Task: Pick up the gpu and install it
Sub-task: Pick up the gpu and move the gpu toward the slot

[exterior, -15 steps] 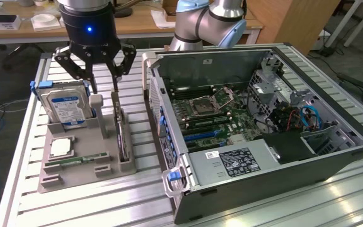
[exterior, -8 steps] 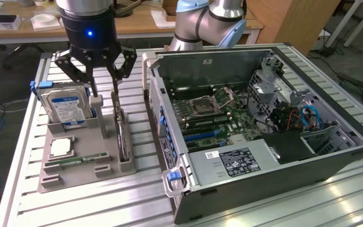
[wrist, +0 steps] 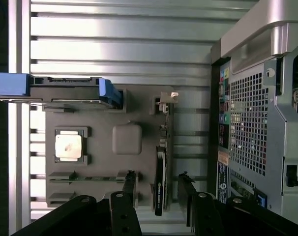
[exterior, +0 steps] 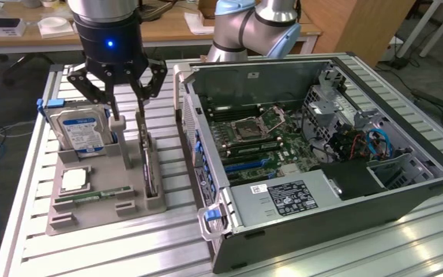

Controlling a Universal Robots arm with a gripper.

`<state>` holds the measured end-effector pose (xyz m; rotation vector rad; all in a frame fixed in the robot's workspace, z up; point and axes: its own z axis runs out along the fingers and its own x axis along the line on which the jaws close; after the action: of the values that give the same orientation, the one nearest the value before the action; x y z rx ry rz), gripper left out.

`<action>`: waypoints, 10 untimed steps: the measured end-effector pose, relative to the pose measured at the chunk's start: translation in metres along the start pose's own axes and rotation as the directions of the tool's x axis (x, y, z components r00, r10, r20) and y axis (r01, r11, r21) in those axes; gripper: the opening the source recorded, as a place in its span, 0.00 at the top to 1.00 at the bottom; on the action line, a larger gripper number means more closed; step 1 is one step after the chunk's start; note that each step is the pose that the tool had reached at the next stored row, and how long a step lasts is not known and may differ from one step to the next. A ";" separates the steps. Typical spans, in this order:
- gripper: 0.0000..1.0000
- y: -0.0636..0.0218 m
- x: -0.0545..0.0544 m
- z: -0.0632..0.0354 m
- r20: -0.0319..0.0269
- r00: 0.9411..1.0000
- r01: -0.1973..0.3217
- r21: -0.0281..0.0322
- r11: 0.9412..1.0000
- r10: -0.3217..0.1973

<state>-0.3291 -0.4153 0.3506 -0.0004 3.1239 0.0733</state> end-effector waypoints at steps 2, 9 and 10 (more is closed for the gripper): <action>0.53 -0.0007 0.000 0.0007 0.000 1.000 0.000 0.000 1.000 0.000; 0.53 -0.0027 0.000 0.0041 0.000 1.000 0.000 -0.001 1.000 0.000; 0.53 -0.0030 0.000 0.0046 0.000 1.000 0.000 -0.001 1.000 0.000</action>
<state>-0.3292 -0.4181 0.3458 -0.0003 3.1239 0.0746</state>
